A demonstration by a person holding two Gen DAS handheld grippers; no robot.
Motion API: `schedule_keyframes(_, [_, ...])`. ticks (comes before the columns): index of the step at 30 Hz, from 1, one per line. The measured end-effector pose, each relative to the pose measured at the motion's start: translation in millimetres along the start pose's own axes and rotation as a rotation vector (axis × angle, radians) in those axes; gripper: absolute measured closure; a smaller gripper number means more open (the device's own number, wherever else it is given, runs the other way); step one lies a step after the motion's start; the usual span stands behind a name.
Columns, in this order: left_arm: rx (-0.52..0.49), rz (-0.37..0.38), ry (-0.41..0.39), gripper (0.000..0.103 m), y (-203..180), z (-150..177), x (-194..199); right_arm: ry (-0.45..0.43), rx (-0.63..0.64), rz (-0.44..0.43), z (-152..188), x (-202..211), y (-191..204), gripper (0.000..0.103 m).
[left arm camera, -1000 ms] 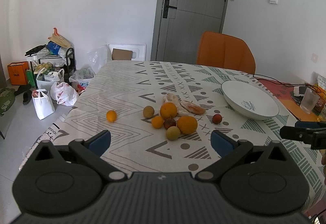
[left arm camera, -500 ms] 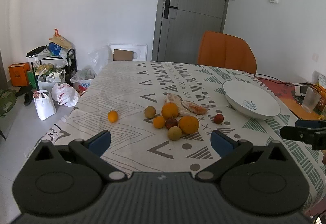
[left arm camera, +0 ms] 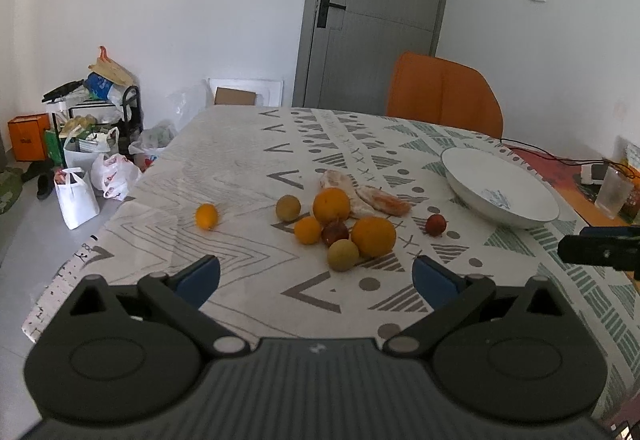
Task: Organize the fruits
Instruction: 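Grasp the yellow-green fruit with the left gripper while the right gripper grasps an orange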
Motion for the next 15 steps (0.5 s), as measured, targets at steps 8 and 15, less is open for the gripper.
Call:
schedule_keyframes(8, [0.028,-0.015,0.005,0.004,8.9,2.8,-21.7,0.035,-0.020,-0.008,1.9,-22.5,-0.7,0.000])
schedule_keyframes(15, [0.023,0.010,0.012,0.018,9.0,0.5,-39.7,0.048,-0.015,-0.016,2.5,-38.7,3.7,0.000])
Point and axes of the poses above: each gripper's, at about its wrist camera, not at the fingertips, and x roughly against the way its jaws point, y to its left, z to its underside, the point moved 10 cm from there along -x, roughly the way its jaws point, and after that the axes turned 13 degrees about z, right-handed, at the moved point
